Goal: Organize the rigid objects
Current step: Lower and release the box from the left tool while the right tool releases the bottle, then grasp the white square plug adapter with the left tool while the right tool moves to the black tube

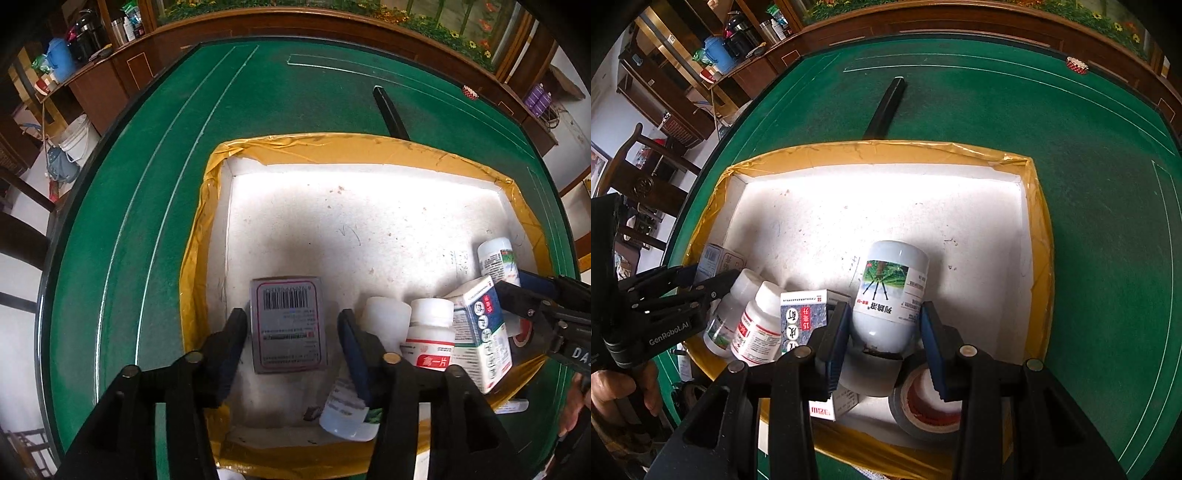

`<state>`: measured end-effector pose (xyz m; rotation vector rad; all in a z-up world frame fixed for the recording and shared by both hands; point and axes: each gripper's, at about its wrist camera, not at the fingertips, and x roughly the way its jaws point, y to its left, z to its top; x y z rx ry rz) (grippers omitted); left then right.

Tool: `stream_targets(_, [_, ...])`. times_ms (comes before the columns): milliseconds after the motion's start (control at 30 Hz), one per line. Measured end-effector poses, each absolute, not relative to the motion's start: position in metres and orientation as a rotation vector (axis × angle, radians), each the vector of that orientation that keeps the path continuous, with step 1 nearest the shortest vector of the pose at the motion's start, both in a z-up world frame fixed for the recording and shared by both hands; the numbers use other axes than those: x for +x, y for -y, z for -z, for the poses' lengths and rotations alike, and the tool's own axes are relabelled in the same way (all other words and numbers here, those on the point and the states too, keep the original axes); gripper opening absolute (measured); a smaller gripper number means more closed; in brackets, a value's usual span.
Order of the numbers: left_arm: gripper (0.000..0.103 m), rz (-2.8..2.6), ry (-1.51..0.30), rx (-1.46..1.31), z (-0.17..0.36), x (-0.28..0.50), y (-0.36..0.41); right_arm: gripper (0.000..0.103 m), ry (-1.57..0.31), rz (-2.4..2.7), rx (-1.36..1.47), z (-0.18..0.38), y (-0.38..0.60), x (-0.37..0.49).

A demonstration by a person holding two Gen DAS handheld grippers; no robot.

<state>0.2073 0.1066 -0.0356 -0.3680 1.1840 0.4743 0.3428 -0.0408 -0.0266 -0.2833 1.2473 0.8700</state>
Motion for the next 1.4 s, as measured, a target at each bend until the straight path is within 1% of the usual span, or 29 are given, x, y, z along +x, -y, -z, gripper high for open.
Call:
stream_targets(33, [0.060,-0.481,-1.183,-0.365,0.034,0.205,-0.105,0.044,-1.244,-0.873,-0.274,0.025,0.042,0.343])
stream_targets(100, [0.062,-0.484,-1.182,-0.366,0.032,0.202,-0.102,0.052,-1.231,-0.867,-0.271,0.020,0.044,0.343])
stream_targets(200, [0.065,-0.495,-1.171,-0.357,0.026,0.194,-0.096,0.052,-1.222,-0.870,-0.260,0.015,0.047,0.344])
stream_targets(300, [0.079,-0.512,-1.154,-0.336,0.018,0.185,-0.088,0.052,-1.213,-0.877,-0.243,0.010,0.051,0.343])
stream_targets(333, [0.080,-0.504,-1.146,-0.342,0.016,0.182,-0.085,0.054,-1.210,-0.882,-0.237,0.007,0.053,0.342])
stream_targets(367, [0.081,-0.512,-1.145,-0.338,0.013,0.178,-0.082,0.055,-1.207,-0.889,-0.233,0.005,0.055,0.341])
stream_targets(433, [0.081,-0.517,-1.140,-0.332,0.009,0.171,-0.077,0.061,-1.199,-0.906,-0.228,0.001,0.059,0.338])
stream_targets(567, [0.081,-0.537,-1.134,-0.318,0.003,0.158,-0.062,0.064,-1.188,-0.939,-0.220,-0.007,0.069,0.328])
stream_targets(633, [0.082,-0.541,-1.130,-0.320,0.000,0.149,-0.055,0.069,-1.180,-0.950,-0.212,-0.011,0.078,0.324])
stream_targets(800, [0.083,-0.546,-1.121,-0.352,-0.003,0.126,-0.038,0.075,-1.178,-0.961,-0.182,-0.014,0.111,0.314])
stream_targets(1033, [0.084,-0.540,-1.155,-0.396,0.013,0.104,-0.006,0.077,-1.233,-0.917,-0.187,0.009,0.166,0.298])
stream_targets(1100, [0.086,-0.542,-1.161,-0.385,0.015,0.105,0.002,0.077,-1.263,-0.896,-0.175,0.020,0.180,0.295])
stream_targets(1267, [0.086,-0.477,-1.161,-0.392,0.015,0.121,0.026,0.077,-1.287,-0.866,-0.179,0.030,0.204,0.285])
stream_targets(1400, [0.086,-0.452,-1.201,-0.340,0.026,0.143,0.041,0.077,-1.279,-0.869,-0.186,0.029,0.212,0.279])
